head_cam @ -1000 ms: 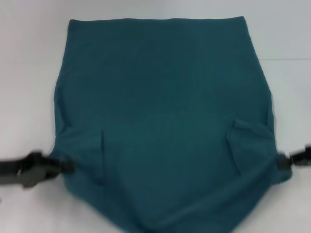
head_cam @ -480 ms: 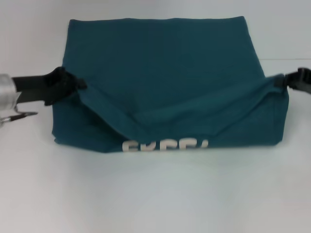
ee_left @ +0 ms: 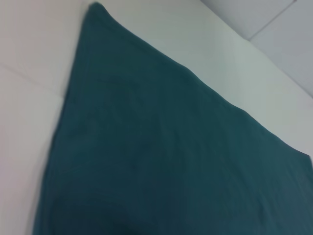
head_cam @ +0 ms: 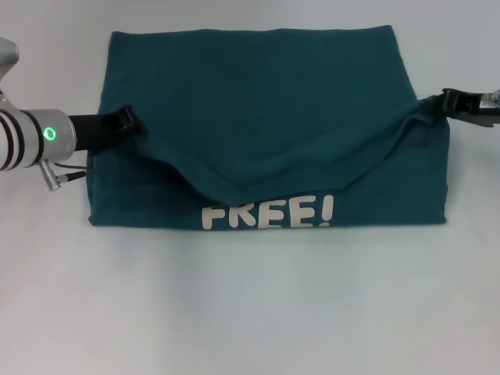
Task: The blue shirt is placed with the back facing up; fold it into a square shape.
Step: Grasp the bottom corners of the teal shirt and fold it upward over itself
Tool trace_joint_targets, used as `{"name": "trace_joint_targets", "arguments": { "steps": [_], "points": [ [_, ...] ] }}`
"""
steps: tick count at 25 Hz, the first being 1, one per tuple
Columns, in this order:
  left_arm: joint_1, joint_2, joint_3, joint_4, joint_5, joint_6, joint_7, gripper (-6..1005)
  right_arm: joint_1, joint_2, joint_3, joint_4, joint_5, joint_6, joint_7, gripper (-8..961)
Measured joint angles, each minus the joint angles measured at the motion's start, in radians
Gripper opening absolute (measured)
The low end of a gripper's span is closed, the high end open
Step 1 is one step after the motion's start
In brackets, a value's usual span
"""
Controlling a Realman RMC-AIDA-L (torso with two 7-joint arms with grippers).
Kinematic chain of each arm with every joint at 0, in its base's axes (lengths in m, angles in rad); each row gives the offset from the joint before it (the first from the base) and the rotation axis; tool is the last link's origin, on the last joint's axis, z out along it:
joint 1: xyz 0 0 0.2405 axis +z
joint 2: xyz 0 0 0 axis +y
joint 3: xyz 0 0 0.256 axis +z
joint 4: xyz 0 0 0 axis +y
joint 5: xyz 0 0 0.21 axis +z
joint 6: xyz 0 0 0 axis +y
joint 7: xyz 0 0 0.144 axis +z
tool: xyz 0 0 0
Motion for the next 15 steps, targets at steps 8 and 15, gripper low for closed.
{"name": "trace_joint_targets", "arguments": {
  "steps": [8, 15],
  "points": [
    [-0.027, 0.009, 0.005, 0.001, 0.002, -0.056, 0.0, 21, 0.045, 0.015, -0.033, 0.004, 0.0, 0.133, -0.001, 32],
    [-0.047, 0.012, 0.039, -0.004, 0.006, -0.098, -0.007, 20, 0.092, 0.014, -0.107, 0.046, 0.0, 0.208, -0.001, 32]
  ]
}}
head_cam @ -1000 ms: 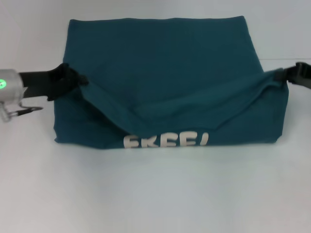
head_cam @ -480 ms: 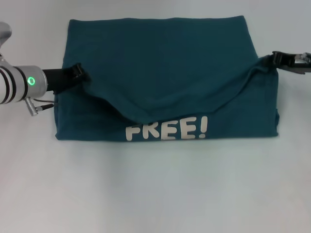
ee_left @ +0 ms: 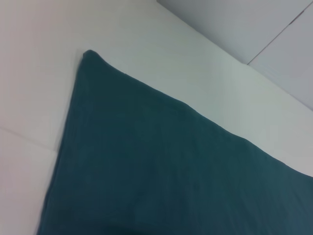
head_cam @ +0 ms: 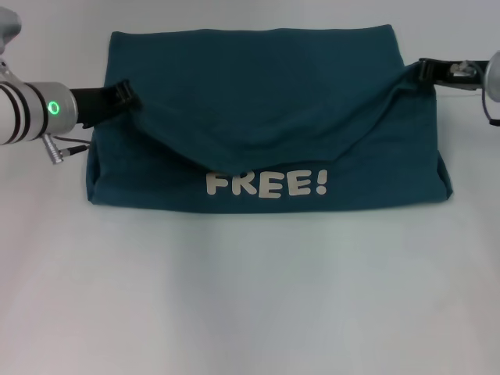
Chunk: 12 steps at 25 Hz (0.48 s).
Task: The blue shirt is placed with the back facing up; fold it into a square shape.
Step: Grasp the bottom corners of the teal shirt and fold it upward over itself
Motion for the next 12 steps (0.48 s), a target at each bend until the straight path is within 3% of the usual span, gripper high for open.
{"name": "trace_joint_targets", "arguments": {
  "steps": [12],
  "points": [
    [-0.022, -0.003, 0.045, -0.037, 0.002, -0.078, -0.003, 20, 0.033, 0.0, -0.055, 0.049, -0.002, 0.085, 0.001, 31]
  ]
}}
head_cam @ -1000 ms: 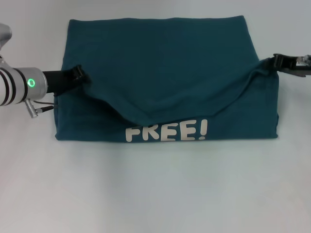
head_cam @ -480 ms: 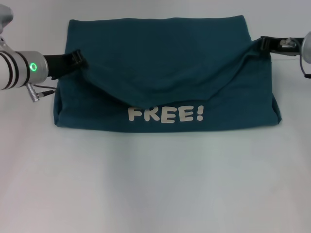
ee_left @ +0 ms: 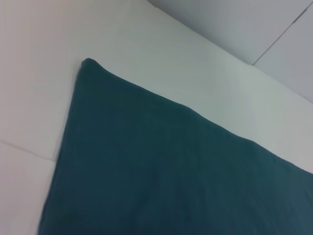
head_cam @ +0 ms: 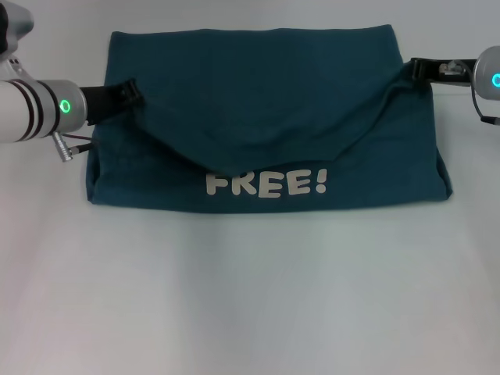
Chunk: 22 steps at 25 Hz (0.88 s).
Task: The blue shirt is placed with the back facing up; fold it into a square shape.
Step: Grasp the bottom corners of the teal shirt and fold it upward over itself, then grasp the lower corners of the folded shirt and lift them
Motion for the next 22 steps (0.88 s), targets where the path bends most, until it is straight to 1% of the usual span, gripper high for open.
{"name": "trace_joint_targets", "arguments": {
  "steps": [2, 4, 8, 10, 12, 13, 14, 15, 16, 18, 20, 22],
  "points": [
    [0.0, 0.0, 0.001, -0.002, 0.0, -0.001, 0.001, 20, 0.003, 0.0, -0.01, 0.003, 0.0, -0.003, 0.0, 32],
    [0.001, 0.001, 0.007, -0.003, 0.0, -0.001, 0.005, 39, 0.007, -0.004, -0.027, 0.014, -0.001, -0.018, 0.0, 32],
    [0.006, 0.004, 0.037, -0.005, 0.0, -0.012, 0.0, 78, 0.009, -0.025, -0.044, 0.033, -0.007, -0.05, 0.026, 52],
    [0.014, 0.003, 0.034, -0.002, 0.0, -0.021, -0.006, 98, -0.005, -0.035, -0.04, 0.028, -0.026, -0.055, 0.068, 62],
    [0.033, 0.002, 0.029, 0.01, -0.004, -0.025, -0.036, 117, -0.012, -0.038, -0.036, 0.027, -0.03, -0.058, 0.076, 72],
    [0.048, 0.0, 0.028, 0.024, -0.006, -0.026, -0.059, 127, -0.023, -0.041, -0.028, 0.019, -0.03, -0.066, 0.077, 106],
    [0.062, -0.001, 0.027, 0.039, -0.007, -0.025, -0.076, 171, -0.034, -0.044, -0.017, 0.009, -0.027, -0.079, 0.078, 139],
    [0.096, -0.011, 0.028, 0.083, -0.01, -0.016, -0.104, 214, -0.045, -0.046, -0.007, -0.003, -0.024, -0.091, 0.077, 173],
    [0.096, -0.011, 0.028, 0.083, -0.01, -0.016, -0.104, 258, -0.062, -0.047, 0.009, -0.027, -0.02, -0.115, 0.076, 207],
    [0.127, -0.023, 0.028, 0.128, -0.013, 0.007, -0.117, 345, -0.091, -0.051, 0.033, -0.069, -0.016, -0.167, 0.075, 274],
    [0.156, -0.032, 0.029, 0.167, -0.03, 0.036, -0.118, 414, -0.114, -0.057, 0.057, -0.104, -0.014, -0.221, 0.076, 372],
    [0.19, -0.039, 0.031, 0.203, -0.062, 0.083, -0.107, 483, -0.141, -0.067, 0.094, -0.132, 0.001, -0.309, 0.074, 469]
  ]
}}
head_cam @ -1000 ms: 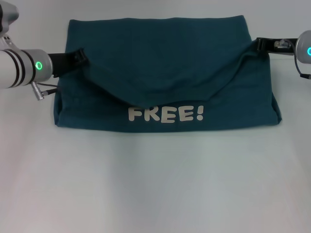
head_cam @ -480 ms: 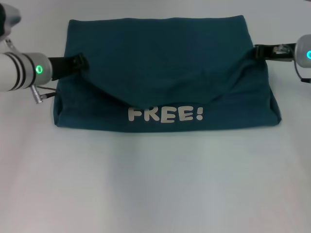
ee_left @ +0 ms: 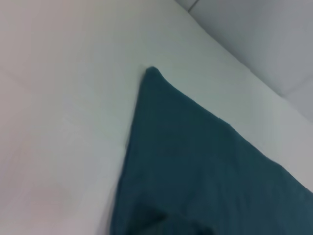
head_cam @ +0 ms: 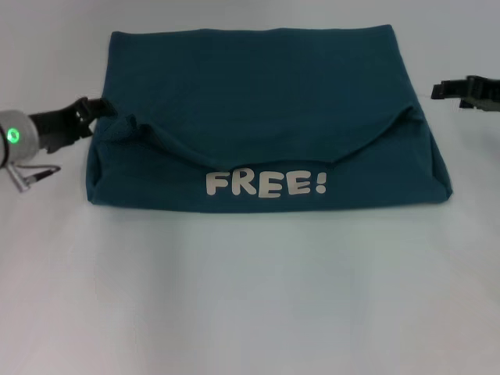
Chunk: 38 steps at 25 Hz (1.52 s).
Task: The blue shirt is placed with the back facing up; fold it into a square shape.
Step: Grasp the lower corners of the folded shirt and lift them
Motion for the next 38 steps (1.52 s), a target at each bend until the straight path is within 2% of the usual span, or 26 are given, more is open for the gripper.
{"name": "trace_joint_targets", "arguments": {
  "steps": [2, 6, 8, 9, 13, 15, 17, 21, 23, 28, 31, 38],
  "points": [
    [0.038, -0.002, 0.001, 0.029, -0.04, 0.067, 0.021, 552, -0.034, -0.005, 0.037, -0.024, 0.026, -0.098, -0.013, 565],
    [0.108, 0.019, -0.007, 0.03, -0.153, 0.228, 0.087, 670, -0.136, 0.002, 0.09, -0.053, 0.142, -0.287, -0.084, 755],
    [0.133, 0.027, -0.028, 0.03, -0.184, 0.307, 0.117, 728, -0.212, 0.01, 0.118, -0.043, 0.253, -0.4, -0.163, 762],
    [0.142, 0.029, -0.05, 0.03, -0.19, 0.355, 0.143, 758, -0.212, 0.01, 0.118, -0.043, 0.253, -0.4, -0.163, 765],
    [0.158, 0.038, -0.141, 0.028, -0.193, 0.464, 0.327, 858, -0.29, 0.026, 0.128, -0.038, 0.343, -0.51, -0.282, 775],
    [0.168, 0.038, -0.154, 0.026, -0.194, 0.465, 0.436, 905, -0.314, 0.032, 0.131, -0.038, 0.355, -0.531, -0.334, 775],
    [0.176, 0.036, -0.157, 0.025, -0.189, 0.447, 0.536, 905, -0.331, 0.035, 0.133, -0.037, 0.357, -0.534, -0.364, 776],
    [0.172, 0.035, -0.148, -0.016, -0.155, 0.398, 0.625, 906, -0.344, 0.037, 0.144, -0.035, 0.354, -0.519, -0.375, 776],
    [0.163, 0.035, -0.147, -0.04, -0.151, 0.363, 0.617, 906, -0.344, 0.036, 0.146, -0.034, 0.355, -0.517, -0.375, 775],
    [0.126, 0.044, -0.142, -0.12, -0.147, 0.278, 0.458, 906, -0.336, 0.036, 0.155, -0.029, 0.358, -0.521, -0.375, 775],
    [0.118, 0.045, -0.141, -0.129, -0.147, 0.258, 0.397, 906, -0.334, 0.036, 0.156, -0.026, 0.358, -0.521, -0.372, 776],
    [0.087, 0.047, -0.12, -0.177, -0.139, 0.225, 0.384, 904, -0.342, 0.036, 0.174, -0.024, 0.359, -0.519, -0.37, 775]
  ]
}}
